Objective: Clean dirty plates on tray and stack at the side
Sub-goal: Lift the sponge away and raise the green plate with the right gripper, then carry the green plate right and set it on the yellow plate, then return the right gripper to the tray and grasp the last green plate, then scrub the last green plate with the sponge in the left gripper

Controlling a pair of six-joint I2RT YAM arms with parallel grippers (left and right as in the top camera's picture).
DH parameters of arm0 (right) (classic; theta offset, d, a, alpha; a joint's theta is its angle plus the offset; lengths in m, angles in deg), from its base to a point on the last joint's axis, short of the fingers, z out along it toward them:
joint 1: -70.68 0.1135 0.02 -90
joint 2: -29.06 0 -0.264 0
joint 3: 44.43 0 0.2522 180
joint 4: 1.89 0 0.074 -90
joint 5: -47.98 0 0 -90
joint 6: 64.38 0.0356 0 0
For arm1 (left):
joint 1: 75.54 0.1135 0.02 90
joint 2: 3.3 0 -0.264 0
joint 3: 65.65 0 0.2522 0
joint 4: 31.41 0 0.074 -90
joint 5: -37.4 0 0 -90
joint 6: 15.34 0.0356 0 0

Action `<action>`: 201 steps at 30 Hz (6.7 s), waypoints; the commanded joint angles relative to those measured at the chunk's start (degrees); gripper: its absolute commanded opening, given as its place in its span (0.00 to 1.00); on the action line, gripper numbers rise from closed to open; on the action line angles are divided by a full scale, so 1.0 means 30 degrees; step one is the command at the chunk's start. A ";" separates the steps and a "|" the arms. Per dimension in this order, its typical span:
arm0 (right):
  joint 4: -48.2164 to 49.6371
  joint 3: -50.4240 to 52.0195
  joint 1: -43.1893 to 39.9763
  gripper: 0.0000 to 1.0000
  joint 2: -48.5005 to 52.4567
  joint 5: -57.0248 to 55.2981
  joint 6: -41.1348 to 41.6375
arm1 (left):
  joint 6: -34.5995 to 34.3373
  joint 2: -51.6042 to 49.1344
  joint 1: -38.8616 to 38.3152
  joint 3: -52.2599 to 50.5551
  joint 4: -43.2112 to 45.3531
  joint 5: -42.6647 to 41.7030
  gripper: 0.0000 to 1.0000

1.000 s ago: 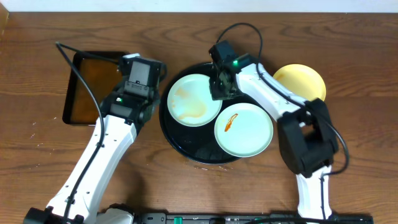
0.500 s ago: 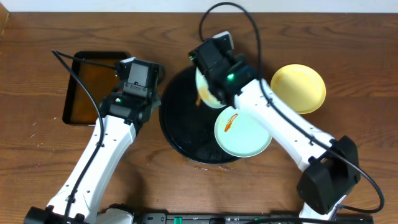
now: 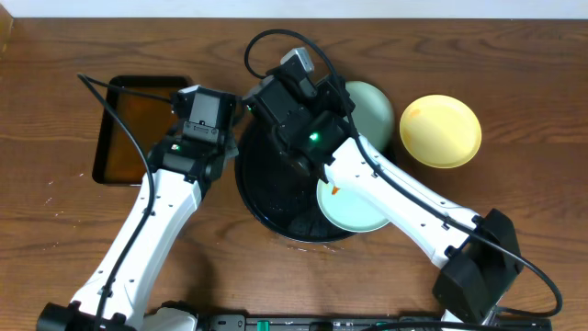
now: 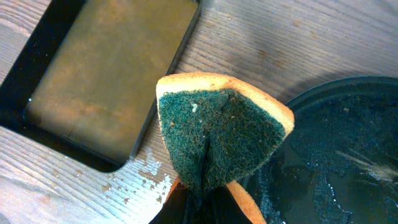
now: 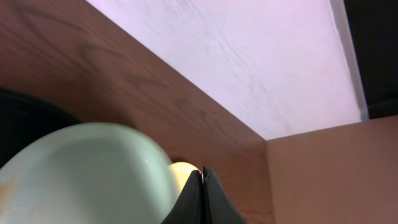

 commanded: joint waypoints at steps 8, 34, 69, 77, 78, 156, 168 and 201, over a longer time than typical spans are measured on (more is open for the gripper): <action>-0.1894 -0.0321 -0.0729 0.01 -0.0554 0.3949 0.2506 | -0.0189 -0.0539 0.0080 -0.0146 -0.0073 0.0044 0.08; -0.1610 0.4707 -1.3719 0.38 -0.0474 1.9635 0.9326 | -0.0197 -0.0539 0.0080 -0.0146 0.0590 -0.1413 0.08; 0.1392 0.8517 -1.4243 0.20 0.0379 1.5467 0.9923 | -0.0189 -0.0539 0.0080 -0.0146 0.0546 -0.1464 0.08; 0.0204 0.8218 -1.5977 0.18 0.0073 1.5671 1.0746 | -0.0197 -0.0539 0.0080 -0.0146 0.0430 -0.1464 0.08; 0.0131 0.8160 -1.6174 0.19 -0.0044 1.5752 1.0739 | -0.0189 -0.0539 0.0080 -0.0146 0.0437 -0.1464 0.08; -0.1923 1.2029 -0.5683 0.33 -0.2076 2.1303 1.8025 | -0.0335 -0.0539 0.0080 -0.0146 0.0583 -0.2463 0.08; 0.2470 1.2029 -0.6943 0.01 -0.2076 2.0378 1.3784 | -0.0328 -0.0539 0.0080 -0.0146 0.0583 -0.2455 0.08; 0.3373 1.1147 -0.6965 0.51 -0.1938 1.9074 1.6604 | -0.0335 -0.0539 0.0080 -0.0146 0.0576 -0.2463 0.08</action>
